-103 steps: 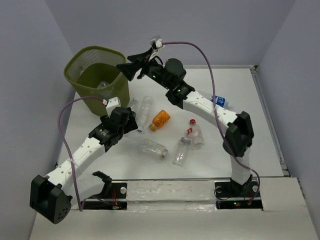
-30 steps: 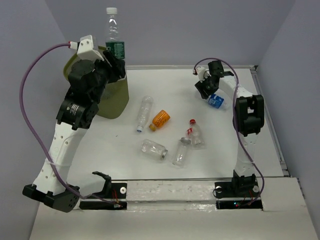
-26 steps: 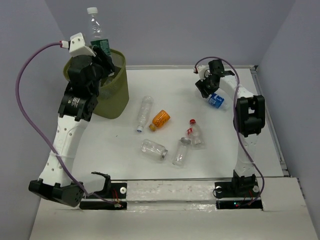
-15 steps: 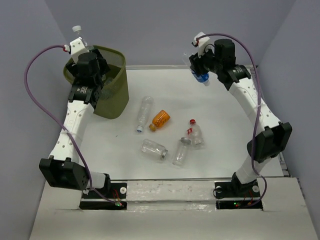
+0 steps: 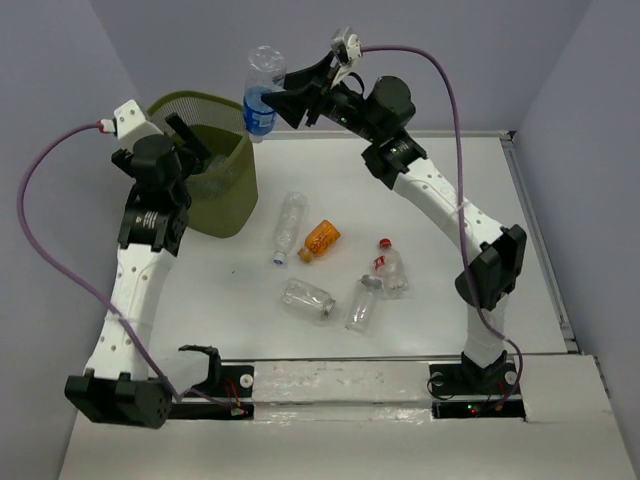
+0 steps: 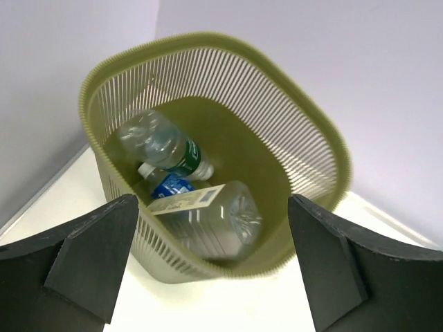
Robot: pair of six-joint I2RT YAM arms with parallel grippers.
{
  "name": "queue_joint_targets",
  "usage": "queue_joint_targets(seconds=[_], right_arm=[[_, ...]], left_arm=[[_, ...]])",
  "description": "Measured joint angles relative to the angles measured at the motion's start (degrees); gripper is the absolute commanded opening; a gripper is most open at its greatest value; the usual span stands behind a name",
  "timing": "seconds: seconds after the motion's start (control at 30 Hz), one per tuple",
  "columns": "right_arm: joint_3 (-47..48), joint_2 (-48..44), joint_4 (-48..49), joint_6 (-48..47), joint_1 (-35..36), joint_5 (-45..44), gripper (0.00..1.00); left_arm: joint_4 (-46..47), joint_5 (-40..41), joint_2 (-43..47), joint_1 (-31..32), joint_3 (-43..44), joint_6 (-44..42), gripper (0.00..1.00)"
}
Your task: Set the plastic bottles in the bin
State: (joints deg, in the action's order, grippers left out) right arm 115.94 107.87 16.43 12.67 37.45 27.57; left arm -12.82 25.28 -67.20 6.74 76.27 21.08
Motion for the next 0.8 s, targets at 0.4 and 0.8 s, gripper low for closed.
queue_joint_targets(seconds=[0.4, 0.8], right_arm=[[33.9, 33.4, 15.5, 14.4, 6.7, -8.5, 0.83], [13.8, 24.5, 8.8, 7.2, 7.7, -13.3, 0.98]], left_arm=[[-0.4, -9.7, 25.3, 0.1, -6.8, 4.4, 0.98], [-8.0, -34.0, 27.6, 1.1, -17.7, 2.9, 0.97]])
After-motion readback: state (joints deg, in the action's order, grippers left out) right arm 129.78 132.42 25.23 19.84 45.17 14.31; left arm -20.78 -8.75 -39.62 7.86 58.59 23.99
